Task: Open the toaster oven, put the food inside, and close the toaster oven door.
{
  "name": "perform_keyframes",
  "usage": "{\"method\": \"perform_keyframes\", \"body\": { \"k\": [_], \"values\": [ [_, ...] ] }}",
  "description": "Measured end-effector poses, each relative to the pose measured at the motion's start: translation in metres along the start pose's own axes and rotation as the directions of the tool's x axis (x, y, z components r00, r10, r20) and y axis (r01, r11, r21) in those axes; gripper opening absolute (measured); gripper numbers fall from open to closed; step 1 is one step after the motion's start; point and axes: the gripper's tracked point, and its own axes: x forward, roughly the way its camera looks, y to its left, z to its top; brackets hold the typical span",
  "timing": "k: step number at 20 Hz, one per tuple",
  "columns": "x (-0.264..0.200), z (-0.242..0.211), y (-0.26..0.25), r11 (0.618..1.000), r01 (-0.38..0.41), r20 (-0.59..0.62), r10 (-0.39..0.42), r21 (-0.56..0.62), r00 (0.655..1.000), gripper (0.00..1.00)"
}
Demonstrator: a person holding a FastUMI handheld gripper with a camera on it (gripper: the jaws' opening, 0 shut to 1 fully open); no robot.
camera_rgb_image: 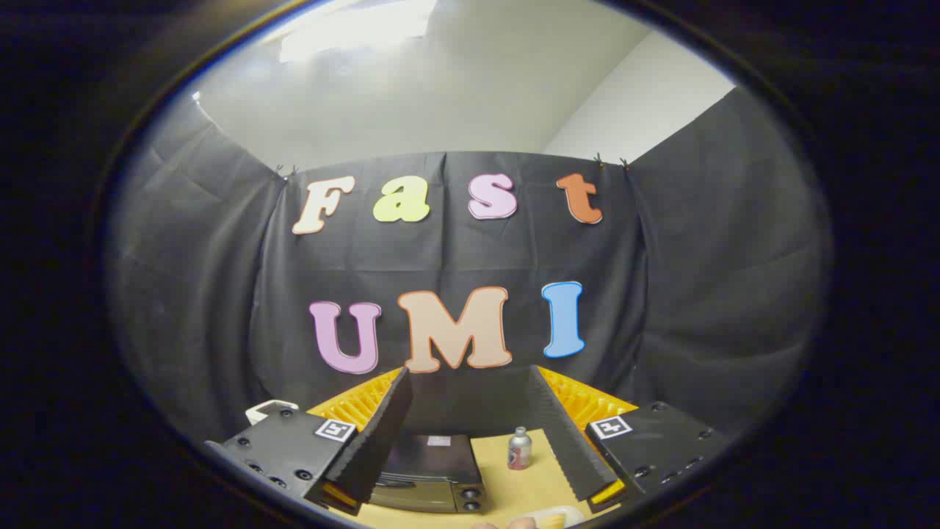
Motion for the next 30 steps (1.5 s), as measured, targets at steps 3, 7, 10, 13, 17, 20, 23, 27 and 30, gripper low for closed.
{"method": "perform_keyframes", "body": {
  "k": [3, 7, 10, 13, 17, 20, 23, 27, 30],
  "values": [
    [-0.004, -0.003, 0.013, 0.991, -0.005, -0.036, 0.010, 0.131, 0.999, 0.97],
    [0.002, -0.016, 0.009, 0.997, 0.028, -0.124, -0.019, 0.072, 0.992, 0.97],
    [0.010, -0.001, 0.011, 0.998, 0.057, -0.094, -0.054, 0.036, 0.994, 0.97],
    [0.013, 0.000, 0.024, 0.999, 0.040, -0.076, -0.037, 0.032, 0.996, 0.97],
    [0.013, -0.022, 0.040, 0.999, 0.013, -0.140, -0.007, 0.039, 0.990, 0.98],
    [0.014, -0.029, 0.048, 1.000, -0.015, -0.119, 0.017, 0.021, 0.993, 0.98],
    [0.025, -0.035, 0.046, 0.998, 0.027, -0.055, -0.024, 0.053, 0.998, 0.98],
    [0.033, -0.079, 0.068, 0.999, 0.002, -0.112, 0.002, 0.037, 0.994, 0.97],
    [0.039, -0.111, 0.087, 1.000, -0.023, -0.143, 0.025, 0.020, 0.989, 0.98]
  ]
}}
